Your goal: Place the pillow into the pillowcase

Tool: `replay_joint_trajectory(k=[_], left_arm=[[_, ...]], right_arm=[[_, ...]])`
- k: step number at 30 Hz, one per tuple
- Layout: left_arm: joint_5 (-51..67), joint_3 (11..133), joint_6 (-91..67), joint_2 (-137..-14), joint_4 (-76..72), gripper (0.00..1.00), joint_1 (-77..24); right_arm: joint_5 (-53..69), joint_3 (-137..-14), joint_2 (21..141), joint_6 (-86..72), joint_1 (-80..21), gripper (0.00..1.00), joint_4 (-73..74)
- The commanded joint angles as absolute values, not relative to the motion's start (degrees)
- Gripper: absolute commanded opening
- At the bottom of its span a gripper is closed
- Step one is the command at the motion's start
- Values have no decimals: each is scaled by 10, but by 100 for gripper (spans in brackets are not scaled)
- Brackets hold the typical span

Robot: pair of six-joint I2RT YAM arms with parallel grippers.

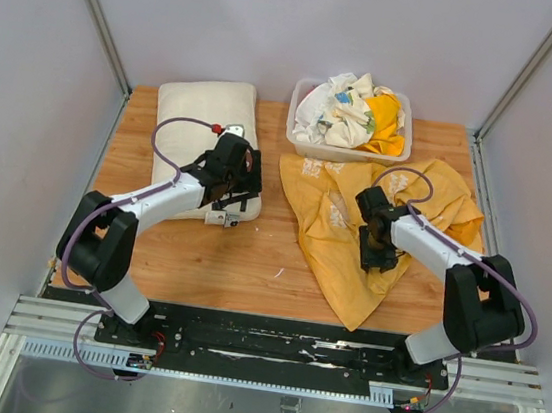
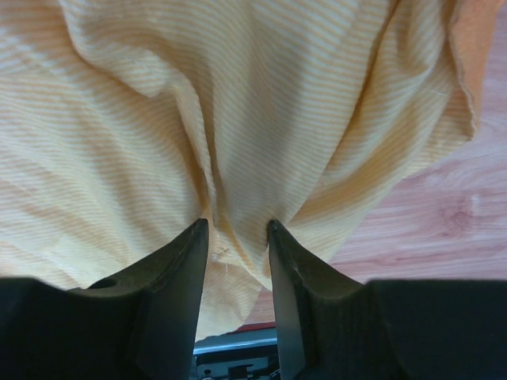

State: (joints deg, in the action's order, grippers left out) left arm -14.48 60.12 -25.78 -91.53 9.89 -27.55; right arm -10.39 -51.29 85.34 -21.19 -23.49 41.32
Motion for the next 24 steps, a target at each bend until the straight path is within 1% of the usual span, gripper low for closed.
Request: replay_joint_trajectory(k=[1, 4, 5, 7, 8, 12, 14, 19, 24], left_arm=[[-143, 612, -265, -897, 124, 92, -283], [-146, 604, -266, -891, 122, 92, -283], [-147, 603, -266, -889, 122, 92, -283], [-148, 601, -267, -887, 123, 92, -283], [-149, 600, -267, -886, 125, 92, -283], [-152, 601, -268, -883, 127, 92, -283], [-152, 602, -269, -880, 127, 92, -283], [-141, 610, -275, -877, 130, 92, -283], [-130, 622, -280, -877, 134, 92, -283]], right_arm=[[-99, -512, 886, -221, -227, 37, 413], [-101, -513, 903, -224, -226, 38, 412], [-102, -513, 906, -224, -225, 35, 411], [-104, -512, 905, -224, -225, 20, 410], [-107, -512, 904, -227, -225, 15, 413], [-114, -528, 878, -235, -224, 7, 444], [-115, -541, 850, -236, -223, 1, 462], [-119, -604, 788, -233, -224, 1, 515], [-87, -659, 766, -226, -225, 2, 541]])
